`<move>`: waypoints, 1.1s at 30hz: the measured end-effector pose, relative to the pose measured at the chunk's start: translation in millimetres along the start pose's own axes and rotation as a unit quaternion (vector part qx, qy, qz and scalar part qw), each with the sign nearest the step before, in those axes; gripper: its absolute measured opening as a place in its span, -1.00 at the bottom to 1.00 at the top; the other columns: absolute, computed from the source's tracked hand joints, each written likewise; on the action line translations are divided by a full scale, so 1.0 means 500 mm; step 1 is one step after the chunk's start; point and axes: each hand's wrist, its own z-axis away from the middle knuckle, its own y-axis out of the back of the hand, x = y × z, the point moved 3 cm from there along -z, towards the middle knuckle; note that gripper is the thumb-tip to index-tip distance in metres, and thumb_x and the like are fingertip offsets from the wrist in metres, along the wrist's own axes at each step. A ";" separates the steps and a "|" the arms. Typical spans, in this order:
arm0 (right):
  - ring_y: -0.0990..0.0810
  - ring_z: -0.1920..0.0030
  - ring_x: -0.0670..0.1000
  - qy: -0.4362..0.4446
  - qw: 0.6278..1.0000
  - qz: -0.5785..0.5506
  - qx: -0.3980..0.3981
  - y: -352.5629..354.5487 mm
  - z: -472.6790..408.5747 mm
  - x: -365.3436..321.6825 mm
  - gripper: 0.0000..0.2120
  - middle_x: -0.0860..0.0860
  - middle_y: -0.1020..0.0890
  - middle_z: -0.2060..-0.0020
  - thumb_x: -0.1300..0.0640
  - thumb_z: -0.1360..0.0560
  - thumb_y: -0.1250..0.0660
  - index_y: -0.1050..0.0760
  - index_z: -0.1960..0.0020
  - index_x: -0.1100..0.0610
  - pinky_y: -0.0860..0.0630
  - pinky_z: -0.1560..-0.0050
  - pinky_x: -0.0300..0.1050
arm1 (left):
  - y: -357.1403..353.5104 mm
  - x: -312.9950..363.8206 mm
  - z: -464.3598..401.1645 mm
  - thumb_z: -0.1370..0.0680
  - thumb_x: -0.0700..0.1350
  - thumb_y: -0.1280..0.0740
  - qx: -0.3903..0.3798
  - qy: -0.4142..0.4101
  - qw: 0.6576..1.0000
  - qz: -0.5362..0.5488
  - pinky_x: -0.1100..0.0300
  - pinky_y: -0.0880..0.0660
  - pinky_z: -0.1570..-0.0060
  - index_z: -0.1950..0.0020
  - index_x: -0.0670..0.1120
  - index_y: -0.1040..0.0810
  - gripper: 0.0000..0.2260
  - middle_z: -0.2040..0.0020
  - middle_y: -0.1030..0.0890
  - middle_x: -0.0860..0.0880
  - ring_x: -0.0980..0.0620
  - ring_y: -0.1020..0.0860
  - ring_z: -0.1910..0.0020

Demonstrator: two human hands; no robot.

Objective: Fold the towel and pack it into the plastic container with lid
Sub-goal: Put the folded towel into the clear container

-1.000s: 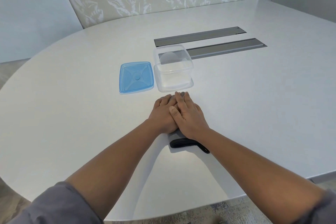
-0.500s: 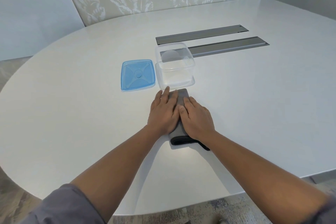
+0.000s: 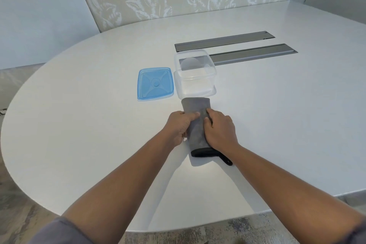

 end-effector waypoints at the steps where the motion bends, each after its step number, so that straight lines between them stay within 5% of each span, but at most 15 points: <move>1: -0.54 -0.10 0.27 -0.003 1.000 -0.003 0.000 0.000 -0.001 0.000 -0.64 0.12 -0.63 -0.17 0.02 -0.63 -0.08 -0.46 -0.32 0.13 -0.45 -0.12 0.11 | -0.001 -0.001 0.000 -0.50 -0.13 -0.53 -0.008 -0.005 1.000 0.005 0.21 -0.57 0.41 -0.04 -0.15 -0.60 -0.80 0.08 -0.73 -0.09 -0.03 -0.69 0.18; 7: -0.59 -0.20 0.11 -0.079 0.984 -0.157 -0.031 0.026 -0.013 -0.009 -0.46 -0.01 -0.58 -0.28 -0.08 -0.53 -0.21 -0.33 -0.49 -0.01 -0.53 -0.21 0.17 | -0.008 0.006 0.000 -0.50 -0.14 -0.53 -0.049 -0.027 0.997 0.056 0.07 -0.66 0.16 -0.15 -0.11 -0.60 -0.74 0.00 -0.74 -0.11 -0.10 -0.71 0.03; 9: -0.62 -0.15 0.07 -0.123 0.959 -0.252 -0.049 0.031 -0.021 -0.012 -0.42 -0.05 -0.57 -0.24 -0.14 -0.48 -0.25 -0.33 -0.46 -0.02 -0.58 -0.14 0.15 | -0.008 0.014 0.001 -0.53 -0.13 -0.49 -0.068 -0.025 0.993 0.089 0.01 -0.67 0.10 -0.21 -0.12 -0.59 -0.72 -0.03 -0.74 -0.13 -0.13 -0.71 -0.01; 14: -0.73 0.09 0.01 -0.172 0.890 -0.414 -0.086 0.039 -0.049 -0.023 -0.72 0.04 -0.73 -0.01 -0.09 -0.54 -0.38 -0.57 -0.15 0.05 -0.66 0.17 -0.06 | 0.000 0.030 -0.008 -0.57 -0.09 -0.46 -0.078 -0.040 0.988 0.126 0.01 -0.67 0.13 -0.24 -0.09 -0.58 -0.73 -0.01 -0.74 -0.10 -0.09 -0.72 0.03; 18: -0.74 -0.02 0.18 -0.202 0.820 -0.521 -0.125 0.050 -0.071 -0.031 -0.61 0.14 -0.75 -0.02 -0.02 -0.47 -0.52 -0.62 -0.18 0.21 -0.68 -0.04 0.15 | 0.005 0.054 -0.021 -0.57 -0.09 -0.45 -0.083 -0.060 0.985 0.137 -0.01 -0.67 0.14 -0.23 -0.07 -0.59 -0.76 -0.02 -0.75 -0.09 -0.07 -0.73 0.06; 21: -0.74 -0.01 0.19 -0.215 0.786 -0.561 -0.148 0.061 -0.089 -0.043 -0.61 0.17 -0.75 -0.02 0.05 -0.47 -0.53 -0.63 -0.19 0.26 -0.69 0.04 0.10 | 0.009 0.074 -0.036 -0.57 -0.08 -0.46 -0.081 -0.070 0.986 0.132 -0.03 -0.67 0.10 -0.25 -0.08 -0.58 -0.72 -0.05 -0.74 -0.10 -0.10 -0.72 0.00; 27: -0.76 0.19 0.04 -0.205 0.775 -0.583 -0.137 0.093 -0.147 -0.063 -0.69 0.09 -0.77 0.12 0.07 -0.49 -0.51 -0.64 -0.15 0.23 -0.66 0.27 -0.06 | 0.007 0.135 -0.072 -0.58 -0.07 -0.45 -0.068 -0.092 0.988 0.107 0.03 -0.66 0.23 -0.19 -0.09 -0.56 -0.77 0.06 -0.75 -0.05 -0.04 -0.74 0.12; 33: -0.74 0.20 0.07 -0.153 0.811 -0.557 -0.091 0.137 -0.258 -0.103 -0.82 0.12 -0.76 0.15 0.15 -0.53 -0.46 -0.62 -0.04 0.26 -0.67 0.25 -0.03 | -0.014 0.252 -0.118 -0.63 -0.19 -0.36 -0.070 -0.145 0.982 0.100 -0.18 -0.61 -0.15 -0.37 -0.27 -0.45 -0.66 -0.24 -0.63 -0.28 -0.21 -0.64 -0.11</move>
